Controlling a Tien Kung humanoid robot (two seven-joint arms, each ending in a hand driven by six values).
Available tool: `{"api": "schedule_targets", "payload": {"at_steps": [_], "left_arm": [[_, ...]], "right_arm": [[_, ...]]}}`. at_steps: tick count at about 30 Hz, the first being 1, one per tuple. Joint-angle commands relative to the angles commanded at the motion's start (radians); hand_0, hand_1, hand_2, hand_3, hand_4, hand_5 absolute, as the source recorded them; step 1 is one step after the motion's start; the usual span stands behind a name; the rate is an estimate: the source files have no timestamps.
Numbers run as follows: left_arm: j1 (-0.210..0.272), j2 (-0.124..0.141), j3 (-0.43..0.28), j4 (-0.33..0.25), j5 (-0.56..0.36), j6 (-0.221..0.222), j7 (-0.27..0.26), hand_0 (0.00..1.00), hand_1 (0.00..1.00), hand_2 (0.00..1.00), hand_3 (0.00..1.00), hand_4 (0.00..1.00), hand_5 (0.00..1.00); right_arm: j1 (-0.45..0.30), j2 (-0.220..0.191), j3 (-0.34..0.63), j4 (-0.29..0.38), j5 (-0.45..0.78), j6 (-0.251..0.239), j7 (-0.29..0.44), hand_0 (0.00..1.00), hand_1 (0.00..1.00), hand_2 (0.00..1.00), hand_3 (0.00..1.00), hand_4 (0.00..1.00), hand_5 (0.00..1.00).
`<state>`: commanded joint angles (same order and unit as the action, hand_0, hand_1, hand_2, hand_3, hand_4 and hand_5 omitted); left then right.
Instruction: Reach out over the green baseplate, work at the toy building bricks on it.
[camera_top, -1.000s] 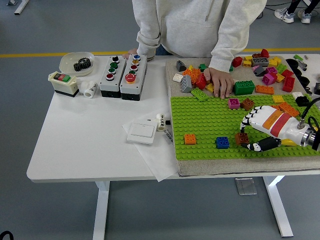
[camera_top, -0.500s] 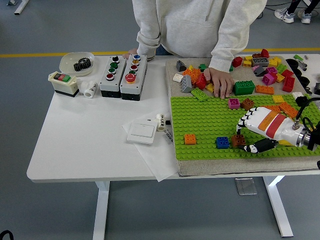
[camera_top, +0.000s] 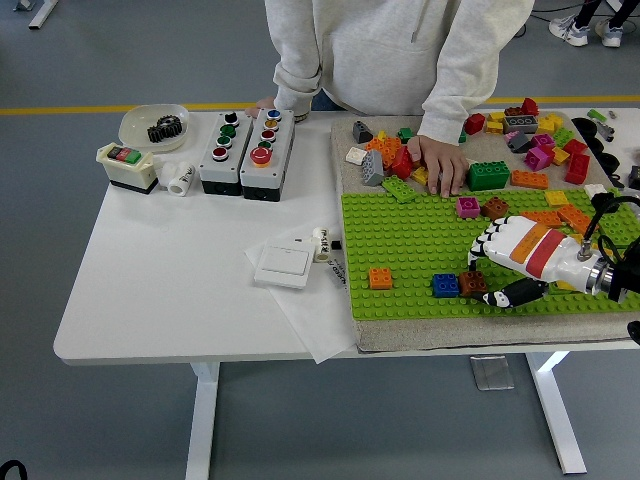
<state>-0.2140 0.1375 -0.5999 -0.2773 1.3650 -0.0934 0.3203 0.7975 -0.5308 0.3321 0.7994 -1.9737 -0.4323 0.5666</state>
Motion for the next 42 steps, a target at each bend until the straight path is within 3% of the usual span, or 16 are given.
{"api": "schedule_targets", "payload": {"at_steps": [25, 32, 33, 42], "left_arm": [[0.005, -0.002, -0.008, 0.0, 0.014, 0.0, 0.003, 0.739, 0.738, 0.744, 0.596, 0.659, 0.599], [0.005, -0.002, -0.007, -0.001, 0.013, 0.001, 0.003, 0.739, 0.737, 0.744, 0.596, 0.66, 0.6], [0.005, -0.002, -0.006, -0.001, 0.013, 0.001, 0.003, 0.74, 0.738, 0.744, 0.596, 0.659, 0.599], [0.002, -0.002, -0.004, -0.001, 0.011, 0.003, 0.003, 0.743, 0.739, 0.745, 0.596, 0.66, 0.6]], "right_arm": [[0.004, 0.026, -0.002, -0.033, -0.001, 0.007, 0.0, 0.647, 0.593, 0.618, 0.535, 0.751, 0.618], [0.003, 0.024, 0.006, -0.031, 0.0, 0.026, 0.005, 0.653, 0.607, 0.639, 0.55, 0.778, 0.604], [0.003, 0.024, 0.007, -0.031, 0.002, 0.026, 0.007, 0.659, 0.616, 0.669, 0.584, 0.842, 0.604], [0.002, 0.024, 0.014, -0.035, 0.01, 0.023, 0.009, 0.66, 0.622, 0.673, 0.601, 0.865, 0.606]]}}
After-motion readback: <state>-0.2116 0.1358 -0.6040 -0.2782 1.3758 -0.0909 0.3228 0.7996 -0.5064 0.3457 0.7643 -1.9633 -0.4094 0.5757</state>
